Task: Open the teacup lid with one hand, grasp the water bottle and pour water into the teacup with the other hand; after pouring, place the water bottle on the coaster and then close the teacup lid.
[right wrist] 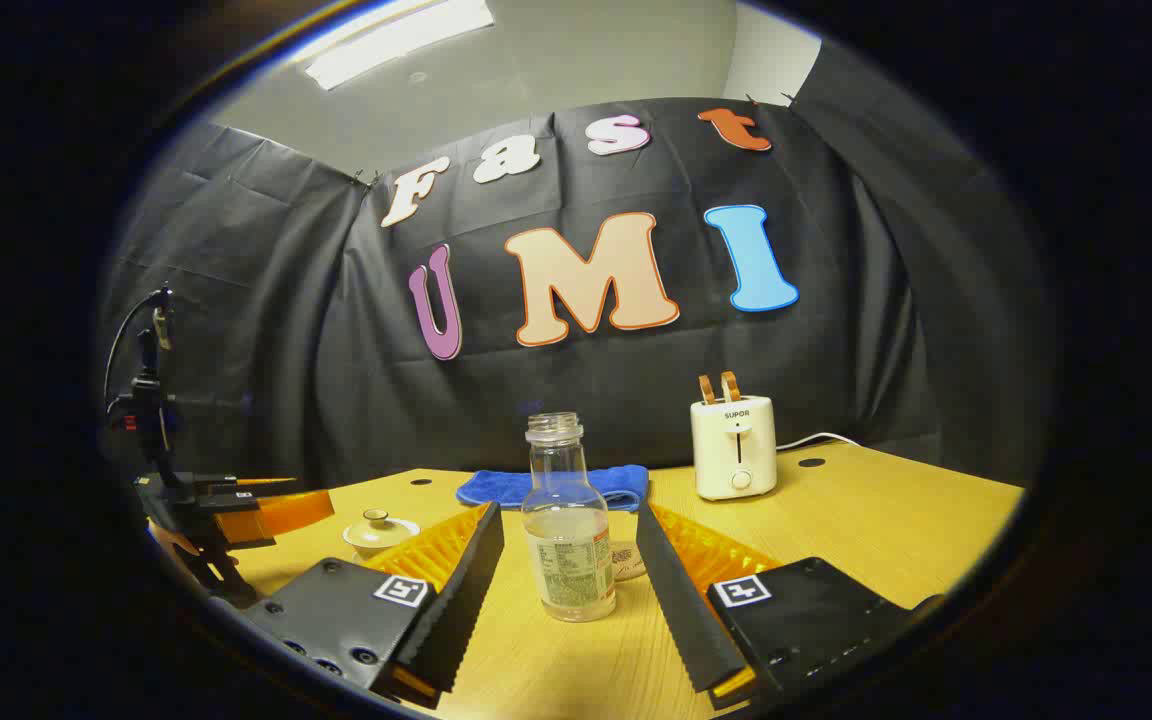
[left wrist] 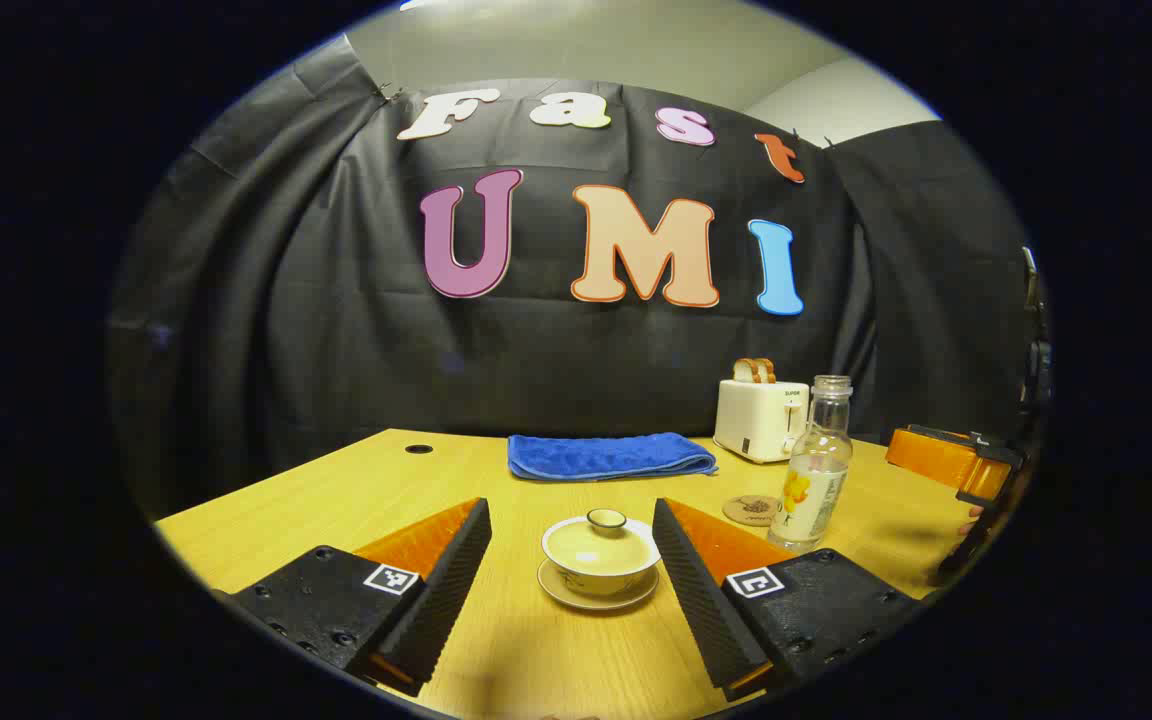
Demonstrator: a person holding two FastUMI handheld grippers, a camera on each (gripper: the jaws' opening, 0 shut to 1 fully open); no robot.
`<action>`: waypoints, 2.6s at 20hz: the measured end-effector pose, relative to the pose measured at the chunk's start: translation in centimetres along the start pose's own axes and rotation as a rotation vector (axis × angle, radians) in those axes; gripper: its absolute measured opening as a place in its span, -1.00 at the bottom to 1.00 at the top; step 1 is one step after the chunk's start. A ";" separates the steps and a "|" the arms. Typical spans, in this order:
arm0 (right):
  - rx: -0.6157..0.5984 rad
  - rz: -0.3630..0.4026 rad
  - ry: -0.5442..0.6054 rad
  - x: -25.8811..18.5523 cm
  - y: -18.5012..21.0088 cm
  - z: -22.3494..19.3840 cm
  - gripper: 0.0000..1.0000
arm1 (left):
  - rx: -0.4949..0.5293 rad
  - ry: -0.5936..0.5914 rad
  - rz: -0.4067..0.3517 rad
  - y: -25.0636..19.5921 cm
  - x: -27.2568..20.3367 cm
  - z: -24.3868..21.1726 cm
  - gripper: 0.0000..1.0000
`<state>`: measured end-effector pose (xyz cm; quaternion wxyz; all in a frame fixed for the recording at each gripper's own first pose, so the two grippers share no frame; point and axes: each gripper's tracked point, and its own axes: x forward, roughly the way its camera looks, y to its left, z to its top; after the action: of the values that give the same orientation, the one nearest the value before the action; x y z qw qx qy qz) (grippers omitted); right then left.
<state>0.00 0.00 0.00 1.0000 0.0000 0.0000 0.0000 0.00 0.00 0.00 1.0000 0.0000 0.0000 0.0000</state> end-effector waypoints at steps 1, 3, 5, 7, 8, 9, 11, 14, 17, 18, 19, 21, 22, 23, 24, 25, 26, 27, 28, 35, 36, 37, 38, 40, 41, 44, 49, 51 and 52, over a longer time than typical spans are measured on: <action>-0.011 -0.008 0.000 0.1 -0.2 -0.2 0.79 | 0.002 0.006 0.004 0.2 0.1 -0.3 0.90; -0.025 -0.015 0.014 0.5 -0.3 -0.9 0.79 | 0.004 0.006 0.015 0.7 0.1 -0.5 0.90; -0.028 -0.019 0.028 0.7 -0.3 -1.6 0.69 | 0.006 0.005 0.019 0.9 0.0 -0.6 0.91; -0.026 -0.014 0.052 0.9 0.0 -2.4 0.75 | 0.013 0.005 0.027 1.2 0.1 -0.7 0.90; -0.024 -0.009 0.052 1.0 0.1 -2.3 0.74 | 0.013 0.006 0.028 1.3 0.3 -0.7 0.90; -0.024 -0.012 0.051 1.0 0.0 -2.4 0.74 | 0.011 0.007 0.028 1.3 0.3 -0.7 0.90; -0.038 -0.020 0.062 1.2 0.0 -2.6 0.79 | 0.012 0.007 0.032 1.4 0.1 -0.9 0.90; -0.056 -0.023 0.079 1.3 0.0 -3.1 0.78 | 0.003 0.012 0.035 1.6 0.2 -1.3 0.91; -0.071 -0.031 0.080 1.3 0.0 -3.0 0.74 | 0.001 0.006 0.038 1.6 0.1 -1.3 0.91; -0.077 -0.035 0.081 1.3 -0.2 -3.1 0.79 | 0.002 0.005 0.039 1.7 0.2 -1.4 0.91; -0.079 -0.036 0.079 1.3 -0.2 -3.1 0.75 | 0.006 0.004 0.043 1.8 0.2 -1.4 0.90; -0.085 -0.046 0.078 1.4 -0.4 -3.0 0.75 | 0.014 -0.005 0.047 1.9 0.2 -1.2 0.91; -0.088 -0.058 0.077 1.4 -0.7 -3.0 0.79 | 0.019 -0.009 0.047 1.9 0.2 -1.0 0.91; -0.092 -0.073 0.076 1.4 -1.0 -3.0 0.74 | 0.027 -0.008 0.047 1.9 0.2 -1.0 0.91; -0.093 -0.079 0.076 1.4 -1.2 -2.9 0.69 | 0.042 -0.008 0.053 1.9 0.2 -1.3 0.90; -0.094 -0.083 0.075 1.4 -1.3 -2.9 0.69 | 0.050 -0.009 0.048 1.9 0.2 -1.4 0.91; -0.095 -0.084 0.076 1.4 -1.3 -2.9 0.75 | 0.047 -0.012 0.042 1.7 0.2 -1.3 0.91; -0.095 -0.084 0.076 1.5 -1.2 -2.8 0.75 | 0.048 -0.009 0.036 1.7 0.4 -1.3 0.90; -0.095 -0.086 0.076 1.5 -1.4 -2.9 0.75 | 0.049 -0.007 0.023 1.4 0.6 -1.3 0.92; -0.095 -0.095 0.077 1.8 -1.7 -2.7 0.69 | 0.048 -0.002 -0.028 0.5 3.1 -1.4 0.92; -0.095 -0.095 0.076 1.8 -1.7 -2.9 0.69 | 0.048 0.001 -0.042 0.2 3.6 -1.5 0.92; -0.095 -0.095 0.077 1.8 -1.7 -2.9 0.69 | 0.049 0.008 -0.053 -0.1 3.9 -1.7 0.92; -0.095 -0.095 0.076 1.8 -1.7 -2.8 0.77 | 0.053 0.014 -0.063 -0.3 4.2 -1.8 0.92; -0.095 -0.094 0.076 1.7 -1.6 -2.8 0.69 | 0.058 0.030 -0.081 -0.8 4.8 -2.1 0.92; -0.094 -0.090 0.077 1.8 -1.5 -2.8 0.77 | 0.063 0.043 -0.091 -0.9 5.2 -2.3 0.92; -0.094 -0.083 0.078 1.8 -1.5 -2.9 0.69 | 0.073 0.078 -0.120 -1.6 5.9 -2.9 0.92; -0.094 -0.075 0.078 1.7 -1.5 -2.8 0.69 | 0.083 0.127 -0.152 -2.2 7.1 -3.6 0.92; -0.093 -0.072 0.079 1.6 -1.5 -2.8 0.77 | 0.088 0.152 -0.163 -2.5 7.2 -4.1 0.89; -0.094 -0.069 0.079 1.6 -1.4 -2.8 0.69 | 0.091 0.165 -0.165 -2.5 7.3 -4.2 0.87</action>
<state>1.62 -1.41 -2.84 0.9975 -0.0468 0.0392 -0.0347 7.29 -2.49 -4.18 0.9922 0.0452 0.0823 -0.0822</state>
